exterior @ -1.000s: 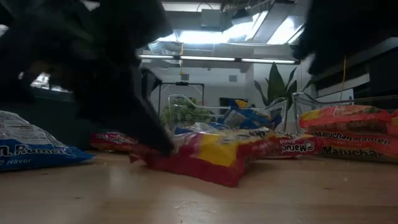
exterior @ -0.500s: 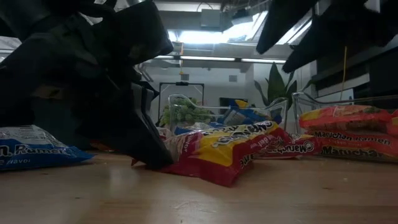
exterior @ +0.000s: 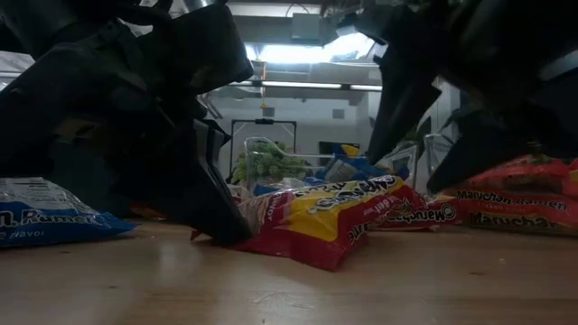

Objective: Sort Maruchan noodles
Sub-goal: Put the bottom red noodle pack into the blue bin

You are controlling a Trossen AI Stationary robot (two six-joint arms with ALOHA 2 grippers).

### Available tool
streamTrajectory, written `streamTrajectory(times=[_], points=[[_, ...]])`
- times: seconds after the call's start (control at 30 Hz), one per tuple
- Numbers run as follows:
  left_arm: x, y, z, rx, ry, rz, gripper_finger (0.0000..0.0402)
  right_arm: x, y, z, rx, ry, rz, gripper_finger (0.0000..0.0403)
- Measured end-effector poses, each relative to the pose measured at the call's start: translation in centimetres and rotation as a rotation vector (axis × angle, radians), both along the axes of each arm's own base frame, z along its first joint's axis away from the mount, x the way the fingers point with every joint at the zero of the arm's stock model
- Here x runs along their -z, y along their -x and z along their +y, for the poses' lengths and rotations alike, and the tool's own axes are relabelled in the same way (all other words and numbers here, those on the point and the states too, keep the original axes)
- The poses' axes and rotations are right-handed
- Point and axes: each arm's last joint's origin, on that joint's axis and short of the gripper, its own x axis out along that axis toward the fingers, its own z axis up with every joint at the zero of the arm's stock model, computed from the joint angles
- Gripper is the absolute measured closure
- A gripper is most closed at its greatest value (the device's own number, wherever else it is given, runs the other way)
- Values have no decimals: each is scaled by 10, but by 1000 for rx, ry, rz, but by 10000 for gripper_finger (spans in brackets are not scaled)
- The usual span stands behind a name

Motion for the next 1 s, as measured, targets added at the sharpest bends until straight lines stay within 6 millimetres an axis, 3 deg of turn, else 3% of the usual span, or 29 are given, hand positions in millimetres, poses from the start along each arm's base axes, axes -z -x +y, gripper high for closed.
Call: streamTrajectory(times=[0.47, 0.8, 1.0], points=[[1, 0, 0, -2, 2, 1, 401, 43, 2, -9, 49, -146, -365, 82], [0, 0, 0, -11, -4, -13, 401, 40, -17, -26, -30, -186, -398, 84], [0, 0, 0, -12, -8, -16, 401, 39, -22, -30, -67, -216, -391, 136]])
